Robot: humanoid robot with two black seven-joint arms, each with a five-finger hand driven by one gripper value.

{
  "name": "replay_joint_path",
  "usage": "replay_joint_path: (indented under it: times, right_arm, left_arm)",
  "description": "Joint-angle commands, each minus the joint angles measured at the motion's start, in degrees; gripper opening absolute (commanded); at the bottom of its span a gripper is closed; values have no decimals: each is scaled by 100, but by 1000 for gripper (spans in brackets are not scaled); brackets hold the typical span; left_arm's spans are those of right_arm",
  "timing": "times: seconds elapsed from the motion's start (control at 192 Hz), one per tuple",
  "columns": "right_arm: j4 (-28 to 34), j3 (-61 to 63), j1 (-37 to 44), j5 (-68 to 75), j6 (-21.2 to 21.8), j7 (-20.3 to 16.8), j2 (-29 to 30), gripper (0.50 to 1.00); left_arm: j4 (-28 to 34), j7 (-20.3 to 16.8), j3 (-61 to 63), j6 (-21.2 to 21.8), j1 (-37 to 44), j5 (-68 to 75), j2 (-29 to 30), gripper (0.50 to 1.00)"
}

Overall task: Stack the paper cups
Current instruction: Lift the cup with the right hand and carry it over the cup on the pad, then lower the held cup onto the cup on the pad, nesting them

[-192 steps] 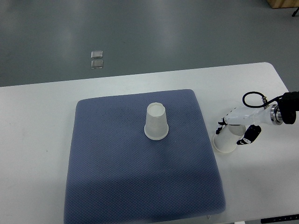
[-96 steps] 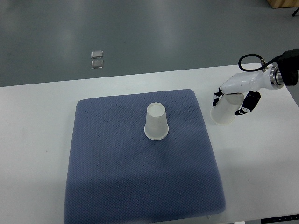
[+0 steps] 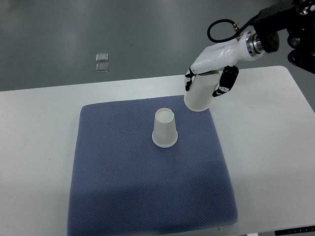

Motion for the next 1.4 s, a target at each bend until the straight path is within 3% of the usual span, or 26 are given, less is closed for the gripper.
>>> replay_joint_path:
  times: [0.0, 0.37, 1.397]
  right_arm:
    - [-19, -1, 150, 12, 1, -17, 313, 733]
    - [-283, -27, 27, -14, 1, -70, 1086, 738]
    - [-863, -98, -290, -111, 1, -88, 1438, 744]
  left_arm:
    - [0, 1, 0, 0, 0, 0, 0, 1000]
    - [0, 1, 0, 0, 0, 0, 0, 1000]
    - [0, 1, 0, 0, 0, 0, 0, 1000]
